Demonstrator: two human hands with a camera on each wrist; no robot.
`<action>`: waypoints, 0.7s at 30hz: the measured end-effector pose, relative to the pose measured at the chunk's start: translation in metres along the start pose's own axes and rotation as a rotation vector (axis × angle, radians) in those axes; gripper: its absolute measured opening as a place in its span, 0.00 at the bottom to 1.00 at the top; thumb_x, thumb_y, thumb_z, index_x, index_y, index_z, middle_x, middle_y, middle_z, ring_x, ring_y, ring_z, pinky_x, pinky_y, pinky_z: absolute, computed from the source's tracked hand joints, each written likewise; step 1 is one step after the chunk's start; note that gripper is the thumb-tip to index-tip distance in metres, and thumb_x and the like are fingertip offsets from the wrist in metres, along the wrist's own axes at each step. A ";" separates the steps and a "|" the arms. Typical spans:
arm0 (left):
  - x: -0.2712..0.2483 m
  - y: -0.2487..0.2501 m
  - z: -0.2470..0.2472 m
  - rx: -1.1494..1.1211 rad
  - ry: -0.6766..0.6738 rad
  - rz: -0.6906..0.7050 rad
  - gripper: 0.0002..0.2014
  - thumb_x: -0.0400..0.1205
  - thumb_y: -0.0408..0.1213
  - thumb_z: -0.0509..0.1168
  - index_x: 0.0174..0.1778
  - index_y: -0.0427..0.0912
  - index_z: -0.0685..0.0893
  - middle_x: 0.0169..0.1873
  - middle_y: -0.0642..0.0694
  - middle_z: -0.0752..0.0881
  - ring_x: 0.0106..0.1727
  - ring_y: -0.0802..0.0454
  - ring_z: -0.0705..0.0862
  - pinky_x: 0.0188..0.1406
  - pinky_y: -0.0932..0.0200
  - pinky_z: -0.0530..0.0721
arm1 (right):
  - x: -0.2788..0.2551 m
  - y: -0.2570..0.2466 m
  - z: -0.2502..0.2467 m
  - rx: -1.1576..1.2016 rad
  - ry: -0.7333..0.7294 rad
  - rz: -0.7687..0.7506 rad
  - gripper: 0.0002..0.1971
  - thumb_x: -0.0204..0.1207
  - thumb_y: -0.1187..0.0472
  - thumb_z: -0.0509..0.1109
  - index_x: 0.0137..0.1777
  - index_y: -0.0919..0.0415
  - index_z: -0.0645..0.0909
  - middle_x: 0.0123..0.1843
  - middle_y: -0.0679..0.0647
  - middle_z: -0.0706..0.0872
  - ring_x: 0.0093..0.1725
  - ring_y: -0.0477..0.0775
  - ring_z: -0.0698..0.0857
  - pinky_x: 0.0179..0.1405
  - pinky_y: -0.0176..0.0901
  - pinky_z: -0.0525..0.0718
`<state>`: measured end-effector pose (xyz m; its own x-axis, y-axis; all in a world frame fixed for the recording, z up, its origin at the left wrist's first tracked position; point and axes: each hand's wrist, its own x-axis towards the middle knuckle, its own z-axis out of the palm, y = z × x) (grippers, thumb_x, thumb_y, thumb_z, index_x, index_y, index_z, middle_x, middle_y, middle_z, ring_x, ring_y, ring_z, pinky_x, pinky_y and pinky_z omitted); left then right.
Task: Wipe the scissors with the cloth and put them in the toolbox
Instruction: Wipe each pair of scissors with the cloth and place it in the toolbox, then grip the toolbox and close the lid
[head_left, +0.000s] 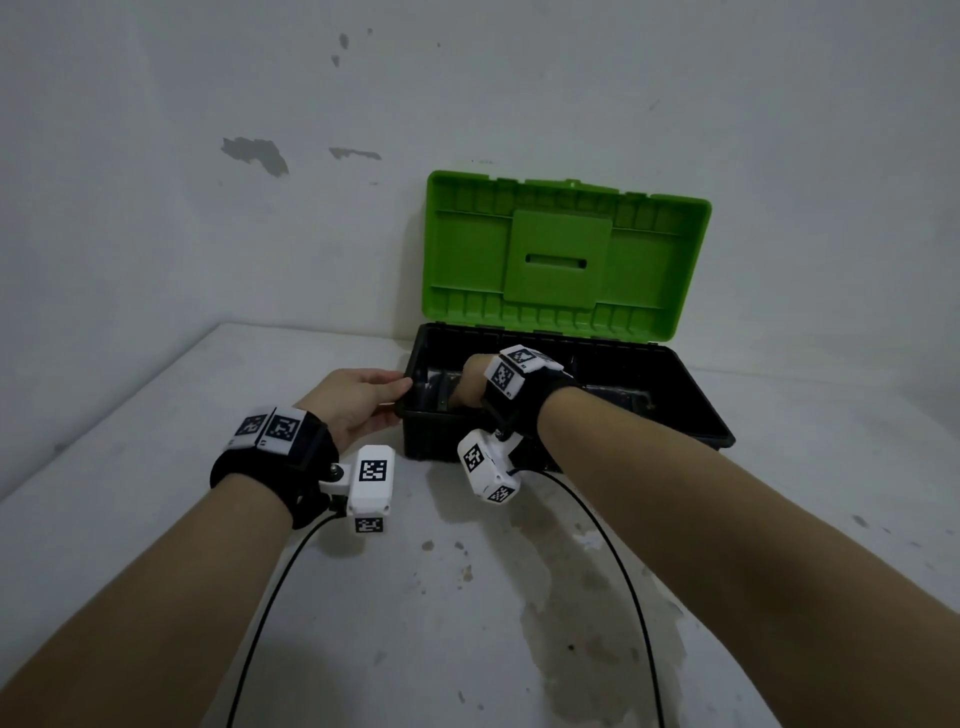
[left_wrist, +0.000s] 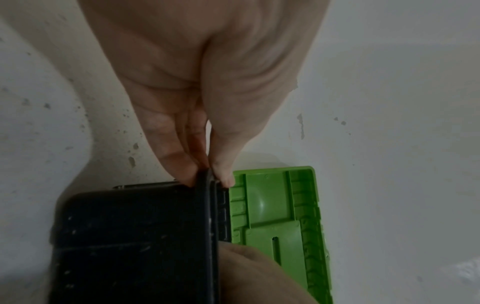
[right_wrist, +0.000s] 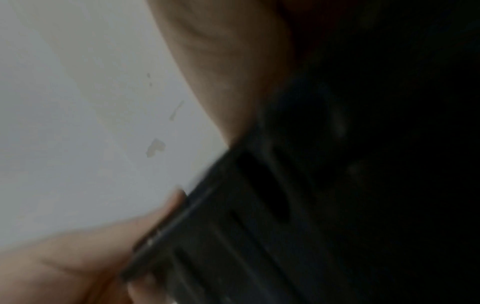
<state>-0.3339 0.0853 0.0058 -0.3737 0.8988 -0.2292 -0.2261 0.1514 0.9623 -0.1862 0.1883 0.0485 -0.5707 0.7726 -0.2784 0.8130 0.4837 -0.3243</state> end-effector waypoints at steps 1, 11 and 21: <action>0.000 0.000 0.000 0.000 0.004 0.001 0.08 0.84 0.27 0.68 0.58 0.35 0.85 0.42 0.43 0.90 0.39 0.54 0.87 0.29 0.68 0.87 | -0.008 0.001 -0.008 0.046 0.016 0.017 0.16 0.76 0.57 0.72 0.61 0.65 0.84 0.60 0.64 0.86 0.49 0.56 0.79 0.42 0.44 0.79; -0.016 0.011 0.014 0.168 0.100 0.028 0.09 0.85 0.25 0.67 0.60 0.31 0.83 0.38 0.39 0.85 0.22 0.58 0.86 0.22 0.68 0.85 | -0.067 0.093 -0.066 0.348 0.292 0.265 0.13 0.73 0.57 0.75 0.46 0.69 0.89 0.44 0.60 0.92 0.34 0.56 0.86 0.38 0.49 0.86; -0.012 0.047 0.032 0.621 0.234 0.138 0.23 0.85 0.47 0.68 0.68 0.33 0.83 0.59 0.37 0.84 0.55 0.41 0.82 0.57 0.50 0.84 | -0.106 0.164 -0.076 0.451 0.466 0.243 0.11 0.74 0.54 0.73 0.45 0.62 0.89 0.44 0.59 0.92 0.45 0.62 0.91 0.47 0.61 0.90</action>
<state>-0.3117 0.0945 0.0588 -0.5630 0.8246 -0.0563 0.3707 0.3128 0.8745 0.0163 0.2168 0.0932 -0.1871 0.9823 -0.0060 0.7263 0.1342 -0.6742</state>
